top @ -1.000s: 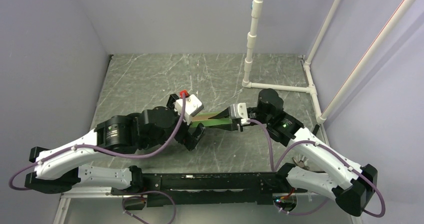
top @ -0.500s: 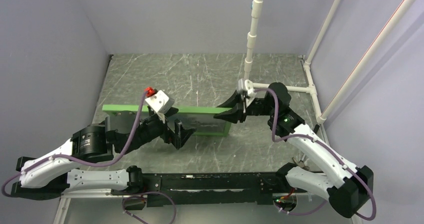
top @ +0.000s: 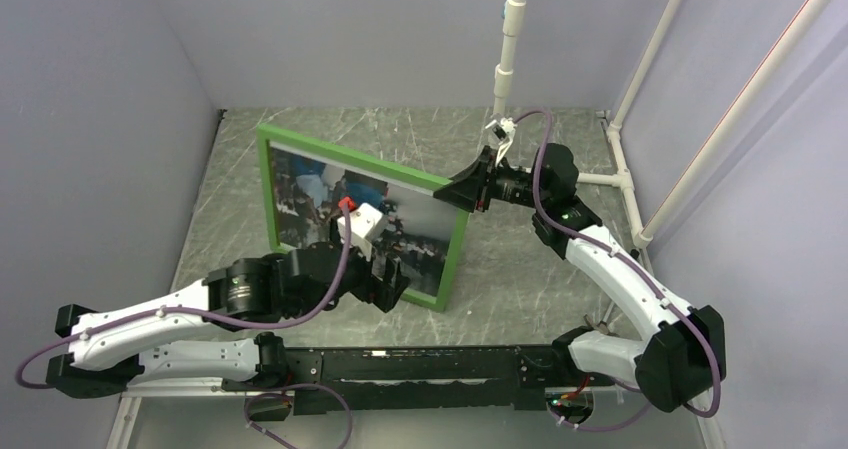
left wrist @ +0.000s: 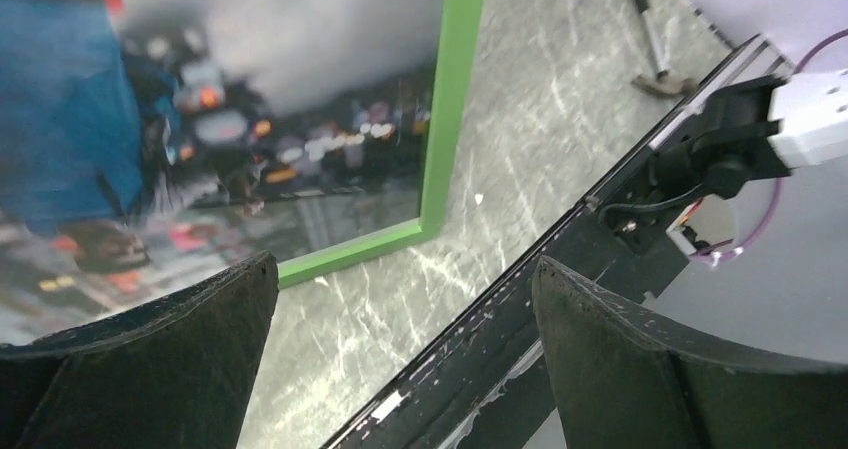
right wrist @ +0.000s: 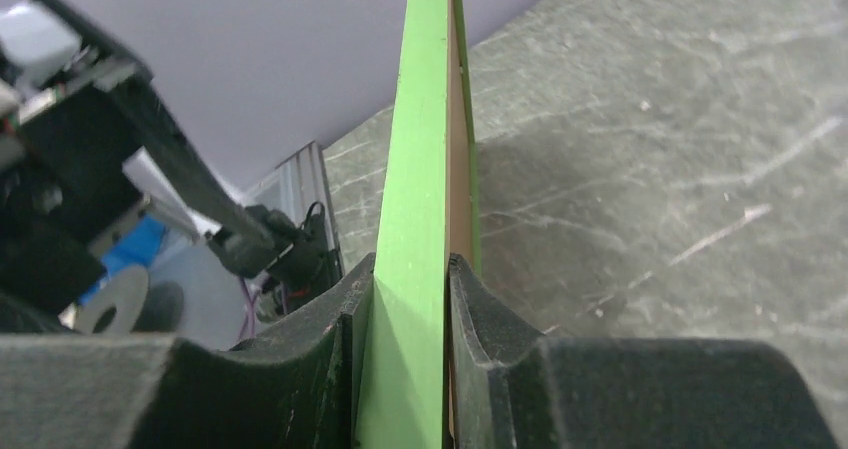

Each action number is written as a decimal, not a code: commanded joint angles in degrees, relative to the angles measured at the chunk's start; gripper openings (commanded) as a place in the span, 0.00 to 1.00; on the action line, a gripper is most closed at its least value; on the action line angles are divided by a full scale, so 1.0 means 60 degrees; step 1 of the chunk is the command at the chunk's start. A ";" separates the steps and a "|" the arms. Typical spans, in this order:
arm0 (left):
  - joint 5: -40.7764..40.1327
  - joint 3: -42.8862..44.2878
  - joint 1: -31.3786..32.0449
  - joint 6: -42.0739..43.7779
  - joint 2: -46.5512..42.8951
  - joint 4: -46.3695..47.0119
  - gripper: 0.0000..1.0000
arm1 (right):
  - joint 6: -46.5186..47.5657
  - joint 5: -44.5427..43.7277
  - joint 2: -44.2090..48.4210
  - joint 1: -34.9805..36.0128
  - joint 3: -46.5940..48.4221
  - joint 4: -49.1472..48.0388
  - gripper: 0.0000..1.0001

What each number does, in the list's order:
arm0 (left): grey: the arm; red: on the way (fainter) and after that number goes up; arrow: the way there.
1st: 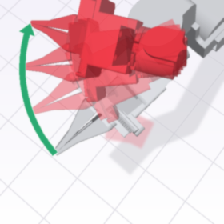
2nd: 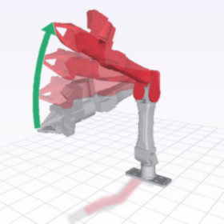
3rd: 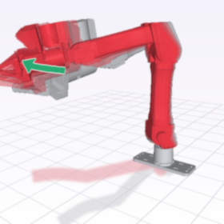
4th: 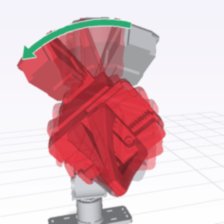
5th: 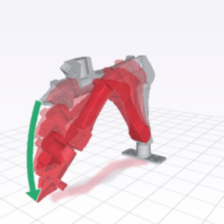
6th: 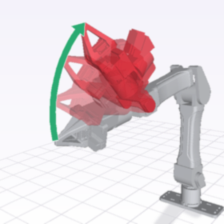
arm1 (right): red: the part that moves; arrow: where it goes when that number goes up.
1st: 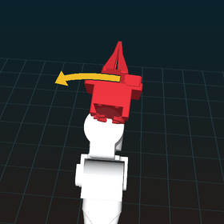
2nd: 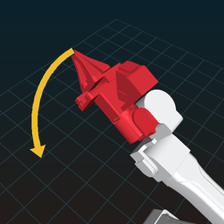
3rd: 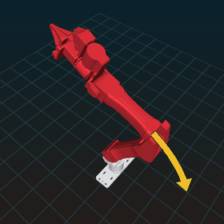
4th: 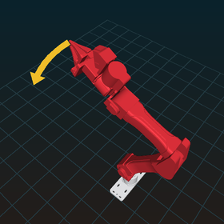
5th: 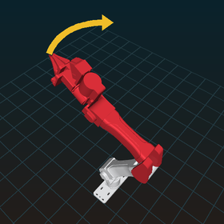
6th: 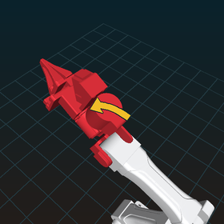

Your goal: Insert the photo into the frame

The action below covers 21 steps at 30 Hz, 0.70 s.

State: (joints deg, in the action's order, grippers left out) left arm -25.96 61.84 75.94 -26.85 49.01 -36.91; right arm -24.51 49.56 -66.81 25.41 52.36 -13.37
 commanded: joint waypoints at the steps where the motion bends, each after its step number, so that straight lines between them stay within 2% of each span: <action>1: -0.0437 -0.0644 0.0043 -0.1276 -0.0028 0.0788 0.99 | -0.1932 -0.1266 0.0157 -0.0248 -0.0560 0.1085 0.00; 6: -0.0706 -0.1325 -0.0134 -0.2716 0.0102 0.0341 0.99 | -0.2482 -0.1488 -0.0345 -0.0911 -0.0785 0.2170 0.00; 9: -0.0445 -0.2134 -0.0415 -0.4046 0.0054 0.0240 0.99 | -0.2852 -0.1426 -0.0358 -0.1160 -0.1551 0.1642 0.00; 13: 0.0249 -0.3697 -0.0926 -0.5469 -0.0273 0.0494 0.97 | -0.2828 -0.2365 -0.0107 -0.1303 -0.2553 0.1372 0.00; 21: 0.0495 -0.5690 -0.1596 -0.7896 -0.1790 0.0101 0.93 | -0.2834 -0.3414 0.0192 -0.1528 -0.4154 0.1321 0.00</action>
State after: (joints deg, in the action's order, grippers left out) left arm -24.08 30.06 67.90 -64.01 42.78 -35.92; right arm -44.10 37.89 -66.57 17.06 32.56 -8.45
